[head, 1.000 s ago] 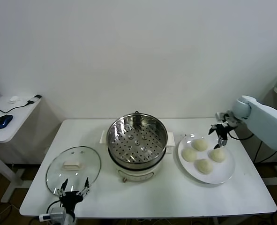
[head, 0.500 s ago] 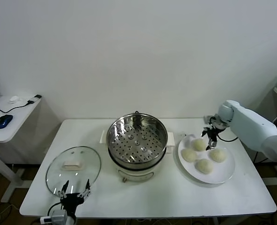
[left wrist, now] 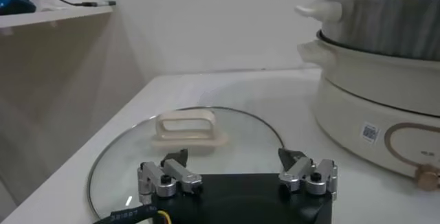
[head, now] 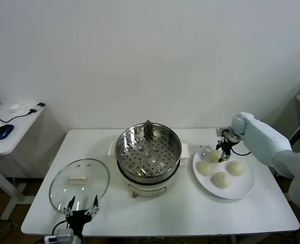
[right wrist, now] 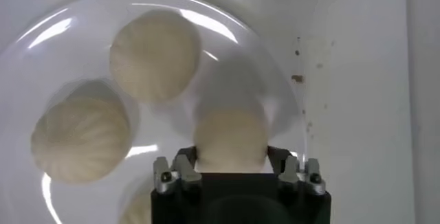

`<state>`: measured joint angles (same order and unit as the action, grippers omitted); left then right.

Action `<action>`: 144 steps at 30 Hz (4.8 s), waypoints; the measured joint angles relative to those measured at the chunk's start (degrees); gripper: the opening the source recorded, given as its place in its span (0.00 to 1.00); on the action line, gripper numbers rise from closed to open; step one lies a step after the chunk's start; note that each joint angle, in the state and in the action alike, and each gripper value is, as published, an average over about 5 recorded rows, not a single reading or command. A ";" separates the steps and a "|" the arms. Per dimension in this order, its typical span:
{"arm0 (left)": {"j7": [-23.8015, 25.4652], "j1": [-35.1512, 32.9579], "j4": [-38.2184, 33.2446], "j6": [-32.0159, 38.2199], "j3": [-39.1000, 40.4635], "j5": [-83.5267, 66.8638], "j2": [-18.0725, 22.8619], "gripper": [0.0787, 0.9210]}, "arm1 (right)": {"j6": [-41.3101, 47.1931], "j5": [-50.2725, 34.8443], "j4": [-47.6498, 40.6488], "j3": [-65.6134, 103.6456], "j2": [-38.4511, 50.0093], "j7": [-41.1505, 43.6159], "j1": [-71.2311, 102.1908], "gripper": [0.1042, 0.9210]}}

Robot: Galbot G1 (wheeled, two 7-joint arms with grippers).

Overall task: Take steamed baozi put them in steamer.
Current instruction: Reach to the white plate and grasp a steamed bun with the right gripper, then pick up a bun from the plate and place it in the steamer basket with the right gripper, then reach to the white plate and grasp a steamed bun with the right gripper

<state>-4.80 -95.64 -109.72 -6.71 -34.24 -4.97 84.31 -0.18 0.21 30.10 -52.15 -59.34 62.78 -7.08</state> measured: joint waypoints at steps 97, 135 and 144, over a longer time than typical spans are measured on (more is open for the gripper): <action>-0.04 -3.75 -5.28 2.03 0.35 0.89 -0.10 0.88 | 7.36 -31.29 41.20 -39.46 14.08 -8.76 -29.86 0.88; -0.11 -4.68 -5.09 1.88 0.93 0.69 -0.25 0.88 | 16.11 -22.74 29.99 -22.93 10.23 -12.86 -6.68 0.75; -0.13 -5.80 -6.35 1.51 1.04 0.92 0.31 0.88 | 14.59 -25.19 32.17 -26.99 10.81 -9.59 -13.42 0.72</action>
<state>-4.93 -101.44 -116.08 -5.20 -33.21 -4.05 84.62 14.41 -24.97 62.27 -79.14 -48.53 53.19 -20.50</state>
